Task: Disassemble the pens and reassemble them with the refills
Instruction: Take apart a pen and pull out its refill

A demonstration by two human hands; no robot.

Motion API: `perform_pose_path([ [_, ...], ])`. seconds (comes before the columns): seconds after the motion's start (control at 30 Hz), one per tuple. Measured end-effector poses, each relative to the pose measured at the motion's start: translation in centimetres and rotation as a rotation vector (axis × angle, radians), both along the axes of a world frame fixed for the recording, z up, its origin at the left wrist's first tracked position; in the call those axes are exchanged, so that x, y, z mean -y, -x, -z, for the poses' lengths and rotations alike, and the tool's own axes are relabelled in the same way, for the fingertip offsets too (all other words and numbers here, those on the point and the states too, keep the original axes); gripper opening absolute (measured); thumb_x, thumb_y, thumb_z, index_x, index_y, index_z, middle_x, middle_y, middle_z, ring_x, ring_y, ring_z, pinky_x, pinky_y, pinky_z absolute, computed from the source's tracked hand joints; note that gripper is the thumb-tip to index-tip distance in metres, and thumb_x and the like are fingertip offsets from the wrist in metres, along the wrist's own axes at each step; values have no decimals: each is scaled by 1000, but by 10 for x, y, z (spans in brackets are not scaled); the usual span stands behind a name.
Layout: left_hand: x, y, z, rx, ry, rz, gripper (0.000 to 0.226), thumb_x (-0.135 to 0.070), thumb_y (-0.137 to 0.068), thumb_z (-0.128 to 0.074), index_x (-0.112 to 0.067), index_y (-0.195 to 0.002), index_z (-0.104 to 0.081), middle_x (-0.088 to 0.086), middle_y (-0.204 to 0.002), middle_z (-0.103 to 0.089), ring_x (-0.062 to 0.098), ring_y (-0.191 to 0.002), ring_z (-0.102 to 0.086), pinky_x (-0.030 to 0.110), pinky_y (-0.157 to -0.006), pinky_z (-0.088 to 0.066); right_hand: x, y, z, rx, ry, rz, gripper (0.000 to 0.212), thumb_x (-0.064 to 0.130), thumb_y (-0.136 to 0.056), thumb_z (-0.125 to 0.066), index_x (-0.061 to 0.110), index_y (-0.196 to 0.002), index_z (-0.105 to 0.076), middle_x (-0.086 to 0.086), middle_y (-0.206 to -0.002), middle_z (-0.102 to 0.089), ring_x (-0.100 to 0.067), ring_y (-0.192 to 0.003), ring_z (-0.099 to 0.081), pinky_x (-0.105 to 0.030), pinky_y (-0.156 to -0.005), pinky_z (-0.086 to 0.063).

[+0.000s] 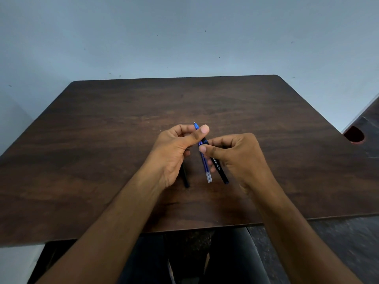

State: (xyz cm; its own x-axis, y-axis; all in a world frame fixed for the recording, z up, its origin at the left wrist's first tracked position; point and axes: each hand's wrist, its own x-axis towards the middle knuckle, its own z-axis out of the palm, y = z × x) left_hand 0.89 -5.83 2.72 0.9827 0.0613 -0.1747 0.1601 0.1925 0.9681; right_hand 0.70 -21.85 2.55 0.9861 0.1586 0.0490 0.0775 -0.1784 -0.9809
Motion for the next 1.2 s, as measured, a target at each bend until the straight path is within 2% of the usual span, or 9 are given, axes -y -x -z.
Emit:
perform_pose_path([
  [0.1, -6, 2, -3, 24, -15, 153, 28, -36, -92, -65, -22, -114, -74, -9, -115, -75, 10, -103, -61, 35, -85, -37, 0, -1, 1, -2, 8, 13, 20, 13, -84, -79, 0, -98, -78, -14, -72, -75, -15, -54, -68, -31, -56, -61],
  [0.17, -9, 4, -3, 46, -38, 179, 25, -27, -98, -58, -22, -117, -74, -7, -117, -75, 7, -106, -65, 35, -87, -36, 0, -1, 1, -2, 4, 14, 20, 13, -83, -80, -1, -97, -78, -16, -71, -75, -15, -54, -67, -30, -55, -61],
  [0.43, -5, 4, -2, 17, -77, -69, 45, -58, -48, -86, -24, -77, -76, -7, -82, -71, 14, -86, -56, 34, -79, -40, -6, -2, 3, 7, 19, -1, 20, 17, -81, -82, 2, -94, -78, -16, -71, -75, -22, -57, -69, -41, -61, -63],
  [0.53, -10, 4, 0, 8, -61, 101, 44, -57, -76, -73, -23, -104, -77, -6, -107, -76, 17, -104, -60, 37, -90, -39, -6, -2, 4, 7, 12, 9, 19, 17, -81, -82, 4, -94, -79, -11, -70, -76, -19, -56, -70, -38, -59, -63],
  [0.63, -16, 8, -1, 27, -23, 229, 30, -33, -97, -58, -22, -121, -71, -6, -121, -73, 8, -109, -64, 37, -90, -36, -5, -1, 4, 15, 25, 19, 19, 16, -82, -82, 3, -96, -79, -11, -71, -76, -19, -56, -70, -35, -58, -62],
  [0.97, -10, 5, -3, -5, -20, 11, 32, -43, -56, -85, -22, -69, -65, -8, -68, -65, 7, -64, -51, 29, -69, -36, -11, 1, 4, 50, 29, 1, 21, 17, -78, -84, 5, -94, -78, -2, -62, -74, -15, -54, -70, -31, -55, -61],
  [1.03, -11, 6, -3, 11, -41, 77, 33, -49, -64, -81, -22, -77, -68, -8, -73, -67, 7, -71, -54, 32, -76, -36, -11, 1, 4, 58, 34, 13, 19, 18, -79, -84, 6, -93, -79, -3, -61, -74, -16, -53, -69, -32, -55, -61],
  [1.1, -13, 7, -2, 23, -30, 178, 40, -52, -80, -72, -20, -104, -75, -9, -102, -75, 10, -94, -59, 34, -84, -36, -11, 0, 4, 58, 30, 30, 18, 18, -79, -84, 7, -92, -79, -5, -62, -74, -17, -52, -69, -32, -54, -61],
  [1.2, -22, 8, -3, 33, 30, 261, 32, -28, -99, -55, -22, -128, -67, -7, -129, -69, 7, -110, -61, 33, -88, -36, -10, -1, 3, 49, 37, 31, 17, 17, -80, -83, 6, -92, -79, -6, -62, -73, -16, -51, -67, -30, -54, -60],
])
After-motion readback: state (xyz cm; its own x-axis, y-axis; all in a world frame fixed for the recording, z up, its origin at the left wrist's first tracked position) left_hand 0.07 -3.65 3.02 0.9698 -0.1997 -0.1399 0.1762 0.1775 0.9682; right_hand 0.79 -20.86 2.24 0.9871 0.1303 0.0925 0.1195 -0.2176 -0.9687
